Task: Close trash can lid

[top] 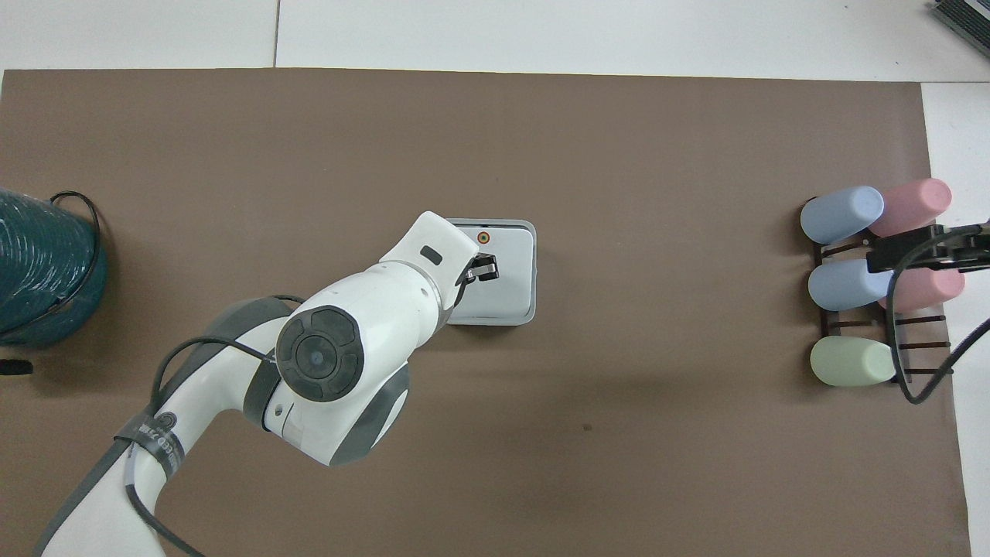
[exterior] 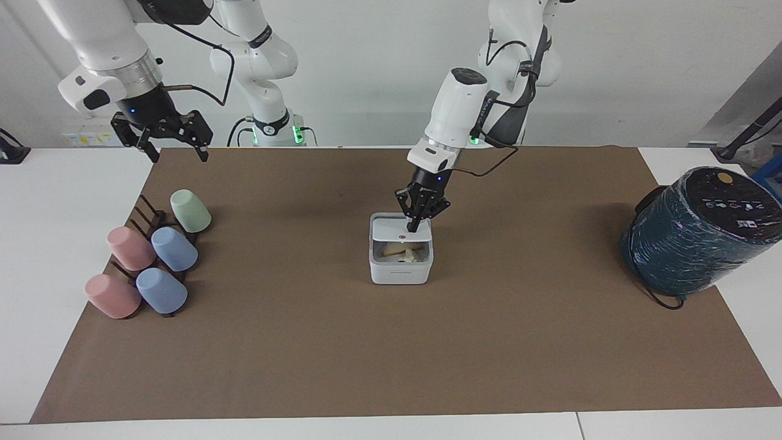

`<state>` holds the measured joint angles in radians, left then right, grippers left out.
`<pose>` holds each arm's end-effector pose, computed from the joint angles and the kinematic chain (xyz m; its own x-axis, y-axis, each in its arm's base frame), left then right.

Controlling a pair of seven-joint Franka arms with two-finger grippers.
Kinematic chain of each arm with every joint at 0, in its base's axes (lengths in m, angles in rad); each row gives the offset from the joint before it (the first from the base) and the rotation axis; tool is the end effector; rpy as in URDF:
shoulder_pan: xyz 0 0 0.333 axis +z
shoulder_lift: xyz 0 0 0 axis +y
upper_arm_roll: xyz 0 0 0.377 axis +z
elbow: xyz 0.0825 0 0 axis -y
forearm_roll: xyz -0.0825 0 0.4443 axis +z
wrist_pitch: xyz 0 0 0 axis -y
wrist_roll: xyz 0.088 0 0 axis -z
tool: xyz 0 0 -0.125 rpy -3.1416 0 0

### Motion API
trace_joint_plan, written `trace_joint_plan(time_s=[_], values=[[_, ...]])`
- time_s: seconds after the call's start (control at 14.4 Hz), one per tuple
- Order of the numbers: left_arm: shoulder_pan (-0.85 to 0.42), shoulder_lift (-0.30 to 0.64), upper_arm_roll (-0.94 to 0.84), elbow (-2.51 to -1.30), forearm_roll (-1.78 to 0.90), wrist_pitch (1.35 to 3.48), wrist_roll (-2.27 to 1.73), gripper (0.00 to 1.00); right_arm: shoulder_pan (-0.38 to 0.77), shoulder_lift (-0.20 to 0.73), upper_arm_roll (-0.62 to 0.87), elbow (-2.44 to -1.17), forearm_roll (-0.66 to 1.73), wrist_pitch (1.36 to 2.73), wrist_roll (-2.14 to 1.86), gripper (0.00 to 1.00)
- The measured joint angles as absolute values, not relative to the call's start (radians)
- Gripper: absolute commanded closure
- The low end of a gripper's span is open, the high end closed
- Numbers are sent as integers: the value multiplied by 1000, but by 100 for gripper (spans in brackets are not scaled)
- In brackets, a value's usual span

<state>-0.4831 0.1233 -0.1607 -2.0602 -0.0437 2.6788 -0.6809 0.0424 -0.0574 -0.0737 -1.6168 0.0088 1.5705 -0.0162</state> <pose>0.5429 -0.4025 0.4418 0.9330 0.1335 0.3343 0.0118 -0.9396 0.3422 0.5932 -0.0189 0.6776 0.9998 -0.0150 0.0112 -0.0149 -0.9998 -0.0128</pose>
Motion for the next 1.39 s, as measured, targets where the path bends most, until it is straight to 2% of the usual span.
trace_joint_plan(time_s=[0.42,1.04,1.18,1.39], values=[[-483,222,-163,-1995,-46,2713,-686,91,42,-57,-74,-1617,9,1570,-16,0],[-483,242,-163,-1985,-47,2733,-689,91,42,-57,-74,-1617,9,1570,-16,0],[-482,248,-162,-1961,-49,2692,-689,91,42,-57,-74,-1617,9,1570,-16,0],[-448,256,-155,-1858,-50,2496,-687,89,42,-57,-74,-1617,9,1570,-16,0]])
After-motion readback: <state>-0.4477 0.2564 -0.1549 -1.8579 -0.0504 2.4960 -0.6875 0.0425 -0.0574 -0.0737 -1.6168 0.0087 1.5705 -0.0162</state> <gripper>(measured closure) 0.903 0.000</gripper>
